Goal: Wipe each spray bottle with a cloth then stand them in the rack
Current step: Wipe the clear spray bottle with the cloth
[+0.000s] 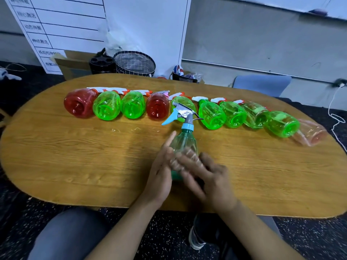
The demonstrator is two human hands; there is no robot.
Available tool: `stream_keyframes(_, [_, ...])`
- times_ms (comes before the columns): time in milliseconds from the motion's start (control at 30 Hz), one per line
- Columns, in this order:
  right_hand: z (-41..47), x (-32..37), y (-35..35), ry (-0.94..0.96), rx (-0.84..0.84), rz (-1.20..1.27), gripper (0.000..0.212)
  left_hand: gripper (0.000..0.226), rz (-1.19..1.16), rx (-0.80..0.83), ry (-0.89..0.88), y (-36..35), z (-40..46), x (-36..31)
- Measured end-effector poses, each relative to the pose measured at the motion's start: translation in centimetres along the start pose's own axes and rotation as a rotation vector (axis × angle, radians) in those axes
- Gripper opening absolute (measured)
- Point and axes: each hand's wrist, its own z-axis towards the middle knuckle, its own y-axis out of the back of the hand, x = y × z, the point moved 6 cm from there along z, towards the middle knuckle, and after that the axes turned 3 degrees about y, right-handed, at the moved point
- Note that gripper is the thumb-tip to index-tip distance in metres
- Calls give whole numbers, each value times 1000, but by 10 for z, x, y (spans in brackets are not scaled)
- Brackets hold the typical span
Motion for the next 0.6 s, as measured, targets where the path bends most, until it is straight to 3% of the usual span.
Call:
stream_keyframes(67, [-13,10,-2,131,46,-69,42,49,-40,12,8,0,1,1])
stream_keyframes(167, [-5,9,5,159,40,-112,40,47,-17,18,7,0,2,3])
stream_keyframes(333, [37,-31,10,-280,-45,-19,45,46,69,-3,-51,-3,0,0])
stream_keyframes(400, [38,-32,5,-319,-64,-4,46,45,28,1,-33,-3,-1,-1])
stream_keyframes(467, [30,-17,5,-239,-76,10,41,47,-3,-3,-12,-2,-1,0])
stream_keyframes(600, [-6,11,-1,117,40,-75,37,52,-50,-7,8,1,1,0])
